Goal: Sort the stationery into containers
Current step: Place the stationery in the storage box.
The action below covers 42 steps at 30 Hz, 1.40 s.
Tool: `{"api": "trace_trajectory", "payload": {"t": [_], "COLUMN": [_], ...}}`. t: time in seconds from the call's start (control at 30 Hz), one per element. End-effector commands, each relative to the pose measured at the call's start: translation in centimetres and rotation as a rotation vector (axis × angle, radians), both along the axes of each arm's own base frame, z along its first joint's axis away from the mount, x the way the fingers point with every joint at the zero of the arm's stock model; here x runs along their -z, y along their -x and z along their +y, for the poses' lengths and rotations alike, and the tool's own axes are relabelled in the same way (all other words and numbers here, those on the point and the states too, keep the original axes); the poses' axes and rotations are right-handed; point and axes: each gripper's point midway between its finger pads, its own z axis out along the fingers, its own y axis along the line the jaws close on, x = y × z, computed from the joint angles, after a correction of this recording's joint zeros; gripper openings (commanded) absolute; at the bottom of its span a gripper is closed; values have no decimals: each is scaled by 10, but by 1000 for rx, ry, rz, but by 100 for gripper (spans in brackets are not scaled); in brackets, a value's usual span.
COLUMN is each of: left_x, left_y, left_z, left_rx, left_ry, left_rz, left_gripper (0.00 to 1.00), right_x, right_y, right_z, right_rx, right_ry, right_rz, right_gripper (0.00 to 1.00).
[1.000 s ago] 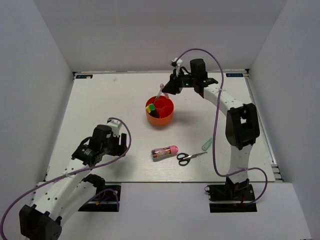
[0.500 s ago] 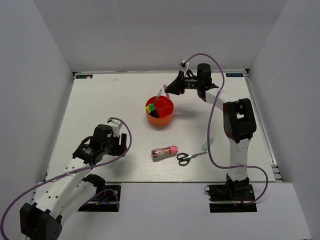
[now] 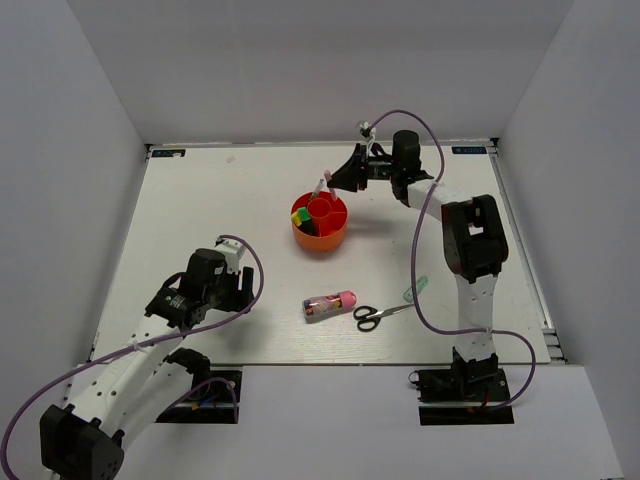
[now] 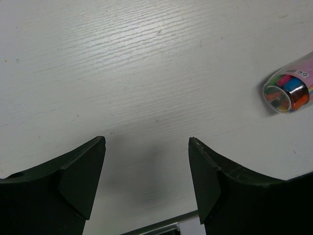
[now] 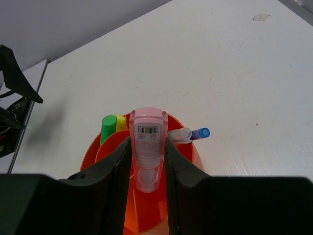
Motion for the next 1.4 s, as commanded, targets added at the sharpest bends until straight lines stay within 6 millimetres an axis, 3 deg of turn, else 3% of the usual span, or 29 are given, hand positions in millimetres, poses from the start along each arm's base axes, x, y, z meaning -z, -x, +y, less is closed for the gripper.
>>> {"api": "trace_trajectory", "payload": {"t": [0.0, 0.23, 0.27, 0.5, 0.53, 0.67, 0.9, 1.0, 1.03, 1.1, 1.13, 1.17, 1.2, 1.23, 1.3, 1.37], "left_x": [1, 4, 3, 2, 1, 3, 1, 0, -1, 0, -1, -2, -2, -4, -6, -8], "left_y": [1, 1, 1, 1, 0, 1, 1, 0, 0, 0, 2, 1, 2, 1, 2, 3], "left_z": [2, 3, 3, 2, 2, 3, 2, 2, 1, 1, -2, -3, -3, -5, -7, -8], "left_rx": [-1, 0, -5, -2, 0, -6, -1, -1, 1, 0, 14, 12, 14, 17, 28, 29], "left_ry": [-11, -16, -12, -11, -12, -12, -9, -3, 1, 0, 14, 18, 22, 29, 44, 55], "left_rz": [1, 9, 6, 4, -1, 5, -3, -7, -9, -6, -3, -7, -3, -8, -17, -20], "left_gripper": [79, 79, 79, 79, 79, 79, 79, 78, 75, 64, 53, 26, 15, 8, 2, 5], "right_x": [11, 24, 26, 31, 32, 29, 18, 1, -14, -19, -29, -33, -46, -33, -26, -20], "right_y": [2, 3, 2, 9, 9, 10, 14, 13, 15, 13, 23, 16, 19, 28, 54, 70], "right_z": [0, 0, -1, -3, -3, -4, -10, -18, -25, -33, -43, -49, -57, -64, -85, -111], "right_rx": [-18, -21, -18, -25, -24, -16, 3, 38, 57, 102, 121, 164, 188, 192, 195, 210], "right_ry": [-7, 1, 2, 8, 9, 13, 20, 12, 8, 19, 60, 95, 119, 196, 346, 496], "right_rz": [-4, 12, 17, 25, 26, 28, 24, 9, -4, 3, 41, -8, -35, -2, 38, 8], "right_gripper": [0, 0, 8, 33, 33, 45, 48, 48, 47, 38, 32, 17, 8, 0, 0, 0]}}
